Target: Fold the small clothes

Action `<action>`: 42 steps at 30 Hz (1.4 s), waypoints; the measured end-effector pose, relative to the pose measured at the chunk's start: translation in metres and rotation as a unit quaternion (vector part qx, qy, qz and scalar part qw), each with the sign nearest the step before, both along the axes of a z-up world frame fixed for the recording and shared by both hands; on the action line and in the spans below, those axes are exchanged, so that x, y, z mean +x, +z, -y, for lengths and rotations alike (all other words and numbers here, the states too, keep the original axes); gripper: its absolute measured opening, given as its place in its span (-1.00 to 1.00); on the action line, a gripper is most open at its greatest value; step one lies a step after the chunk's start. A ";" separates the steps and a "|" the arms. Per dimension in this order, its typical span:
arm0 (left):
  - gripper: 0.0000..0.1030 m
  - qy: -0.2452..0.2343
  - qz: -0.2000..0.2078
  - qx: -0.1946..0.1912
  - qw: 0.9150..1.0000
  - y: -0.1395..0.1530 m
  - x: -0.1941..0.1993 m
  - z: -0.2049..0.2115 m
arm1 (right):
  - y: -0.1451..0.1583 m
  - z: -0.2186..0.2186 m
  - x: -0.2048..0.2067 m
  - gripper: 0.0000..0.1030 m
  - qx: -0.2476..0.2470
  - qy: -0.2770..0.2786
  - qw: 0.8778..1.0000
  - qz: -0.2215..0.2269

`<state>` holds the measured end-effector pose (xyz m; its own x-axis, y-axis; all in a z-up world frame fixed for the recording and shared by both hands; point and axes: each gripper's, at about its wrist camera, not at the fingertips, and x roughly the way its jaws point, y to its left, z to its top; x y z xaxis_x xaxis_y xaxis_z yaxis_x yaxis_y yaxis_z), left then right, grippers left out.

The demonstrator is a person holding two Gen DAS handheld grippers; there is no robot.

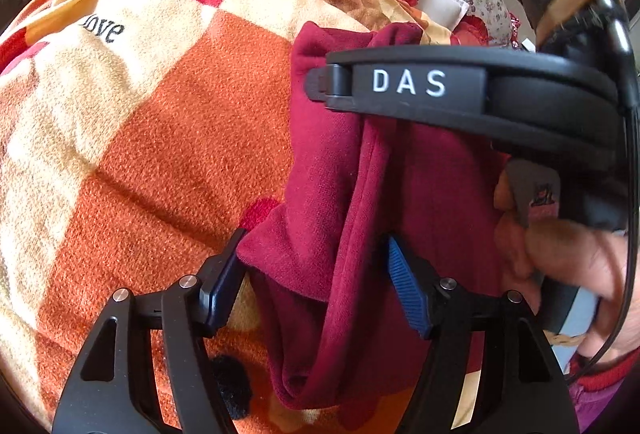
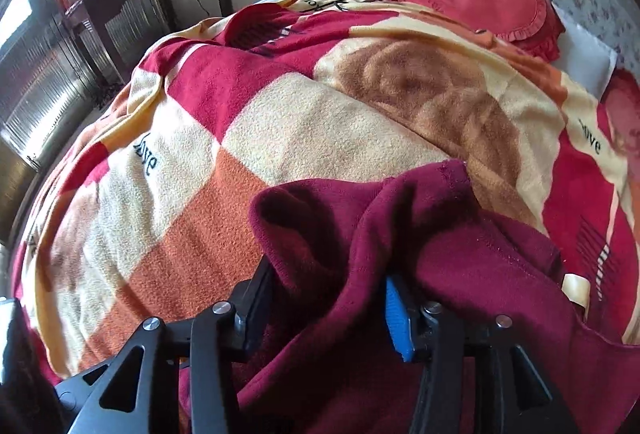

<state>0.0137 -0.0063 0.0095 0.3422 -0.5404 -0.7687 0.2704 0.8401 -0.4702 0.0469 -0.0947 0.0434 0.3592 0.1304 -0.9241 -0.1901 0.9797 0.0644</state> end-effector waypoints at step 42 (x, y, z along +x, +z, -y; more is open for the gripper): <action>-0.50 -0.336 0.114 0.097 0.930 0.110 -0.186 0.266 | 0.037 0.354 -0.223 -0.85 0.101 -0.278 0.952 0.075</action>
